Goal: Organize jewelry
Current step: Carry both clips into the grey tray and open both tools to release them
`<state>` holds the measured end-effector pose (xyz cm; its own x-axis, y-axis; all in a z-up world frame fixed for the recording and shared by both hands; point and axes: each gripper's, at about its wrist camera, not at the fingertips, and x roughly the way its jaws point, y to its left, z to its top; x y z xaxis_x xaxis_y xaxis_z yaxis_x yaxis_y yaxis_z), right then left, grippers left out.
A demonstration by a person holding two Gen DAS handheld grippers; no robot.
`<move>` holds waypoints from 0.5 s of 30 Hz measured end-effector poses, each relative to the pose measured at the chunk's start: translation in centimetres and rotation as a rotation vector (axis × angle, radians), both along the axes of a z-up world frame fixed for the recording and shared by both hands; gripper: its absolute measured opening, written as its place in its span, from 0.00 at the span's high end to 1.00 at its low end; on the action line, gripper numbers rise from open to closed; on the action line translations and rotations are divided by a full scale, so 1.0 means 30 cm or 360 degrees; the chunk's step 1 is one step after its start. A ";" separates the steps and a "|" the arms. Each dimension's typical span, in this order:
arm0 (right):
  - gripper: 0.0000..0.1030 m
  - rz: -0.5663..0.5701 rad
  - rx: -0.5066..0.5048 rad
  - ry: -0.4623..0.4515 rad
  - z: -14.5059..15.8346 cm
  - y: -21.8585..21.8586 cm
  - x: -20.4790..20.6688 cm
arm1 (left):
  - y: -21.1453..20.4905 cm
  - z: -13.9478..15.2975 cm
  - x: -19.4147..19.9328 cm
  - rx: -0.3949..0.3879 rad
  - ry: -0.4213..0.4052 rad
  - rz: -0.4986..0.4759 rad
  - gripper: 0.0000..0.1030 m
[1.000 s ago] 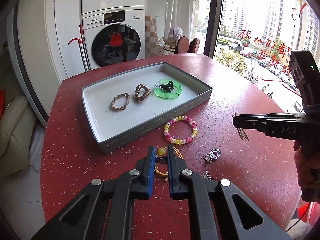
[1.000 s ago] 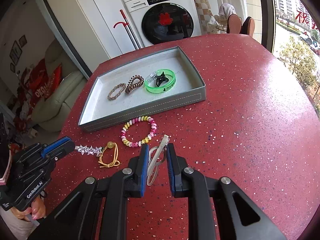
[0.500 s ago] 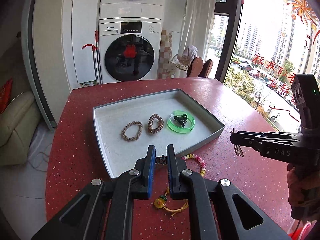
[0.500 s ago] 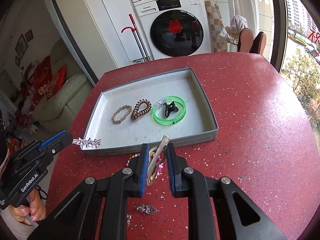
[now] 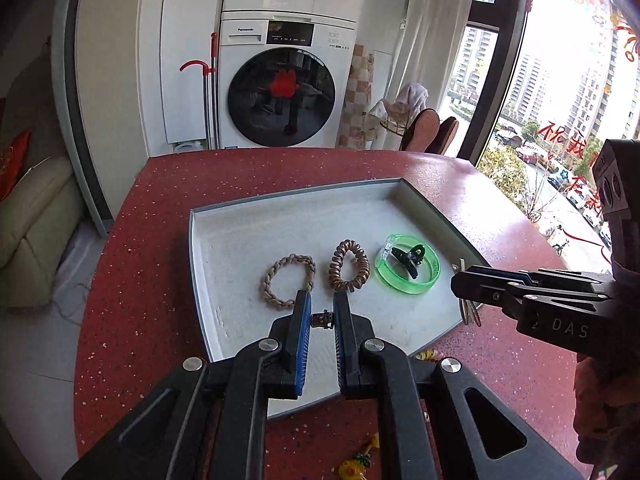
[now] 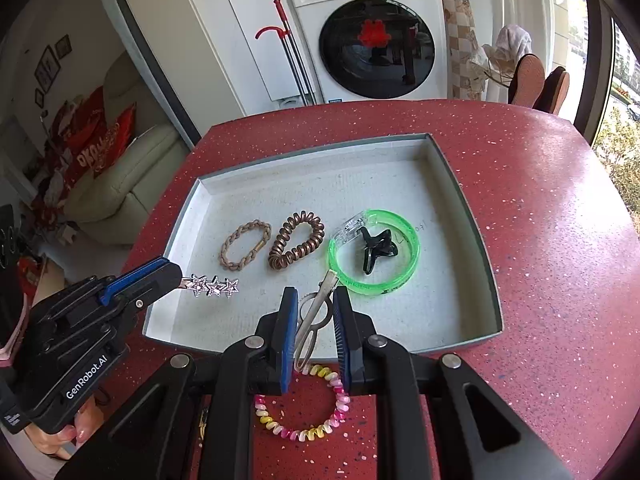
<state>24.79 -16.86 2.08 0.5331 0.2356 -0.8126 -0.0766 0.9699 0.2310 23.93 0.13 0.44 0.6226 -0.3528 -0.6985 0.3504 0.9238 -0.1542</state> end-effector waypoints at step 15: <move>0.81 -0.0037 -0.0067 0.0139 -0.153 -0.011 0.127 | -0.026 -0.133 0.130 0.0124 0.0103 0.0066 0.72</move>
